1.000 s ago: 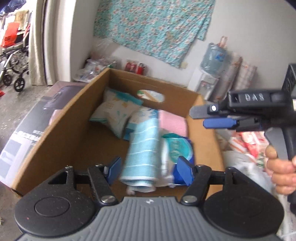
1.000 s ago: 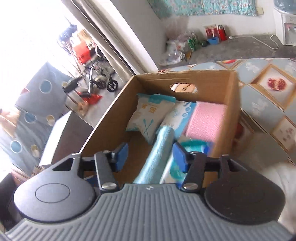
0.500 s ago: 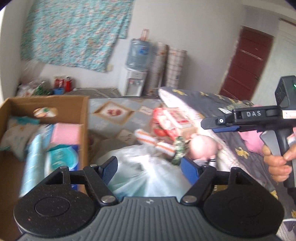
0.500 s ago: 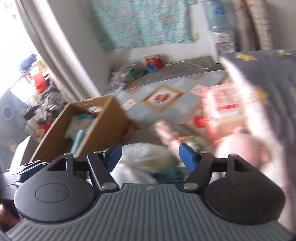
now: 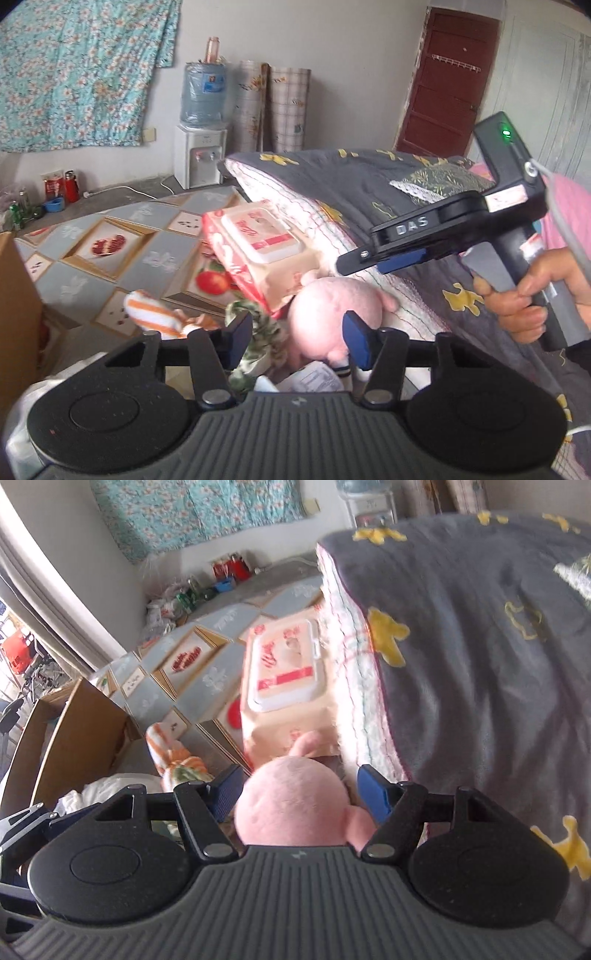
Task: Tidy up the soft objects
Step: 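Move the right tool back to the pile onto the pink plush toy, then grasp the pink plush toy with the right tool and lift it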
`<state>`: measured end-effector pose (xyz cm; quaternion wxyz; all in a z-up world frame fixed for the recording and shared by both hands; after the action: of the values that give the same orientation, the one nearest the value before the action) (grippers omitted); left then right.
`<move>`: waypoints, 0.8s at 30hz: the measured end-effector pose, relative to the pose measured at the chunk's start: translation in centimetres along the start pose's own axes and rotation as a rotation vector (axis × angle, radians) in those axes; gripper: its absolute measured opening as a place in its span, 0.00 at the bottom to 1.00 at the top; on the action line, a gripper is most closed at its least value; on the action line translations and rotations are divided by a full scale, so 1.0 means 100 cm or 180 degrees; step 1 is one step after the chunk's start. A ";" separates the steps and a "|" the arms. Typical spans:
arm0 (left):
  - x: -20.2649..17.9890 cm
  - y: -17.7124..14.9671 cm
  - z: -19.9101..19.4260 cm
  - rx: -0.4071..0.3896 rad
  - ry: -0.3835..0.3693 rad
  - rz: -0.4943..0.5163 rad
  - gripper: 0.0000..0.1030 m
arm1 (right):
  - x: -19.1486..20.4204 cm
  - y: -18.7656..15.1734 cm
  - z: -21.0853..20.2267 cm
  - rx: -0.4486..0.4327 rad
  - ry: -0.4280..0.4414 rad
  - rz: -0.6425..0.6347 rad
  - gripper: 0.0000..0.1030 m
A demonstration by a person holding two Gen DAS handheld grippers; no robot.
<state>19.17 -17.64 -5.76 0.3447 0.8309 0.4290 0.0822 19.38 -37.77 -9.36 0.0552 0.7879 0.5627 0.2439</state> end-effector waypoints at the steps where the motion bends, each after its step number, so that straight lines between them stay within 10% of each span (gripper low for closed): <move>1: -0.002 0.001 0.007 0.0039 -0.0007 0.0012 0.50 | -0.004 0.001 0.008 0.0071 0.0022 0.0013 0.66; 16: -0.019 -0.005 0.043 0.0268 -0.0128 0.0091 0.33 | 0.011 -0.005 0.024 0.0434 0.0798 0.0235 0.70; 24: -0.025 0.004 0.048 0.0233 -0.0062 0.0168 0.61 | 0.026 -0.001 0.012 0.0274 0.1216 0.0397 0.71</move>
<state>19.97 -22.09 -8.66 0.3160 0.8548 0.4062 0.0675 20.43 -35.16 -9.62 -0.1014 0.7623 0.5230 0.3676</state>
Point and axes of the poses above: each gripper's, at about its wrist camera, not at the fingertips, and z roughly the way its jaws point, x to its left, y to its top, the point moved 8 cm from there along z, roughly the way its jaws point, and after that the axes turned 10 degrees about x, right-handed, at the moved point
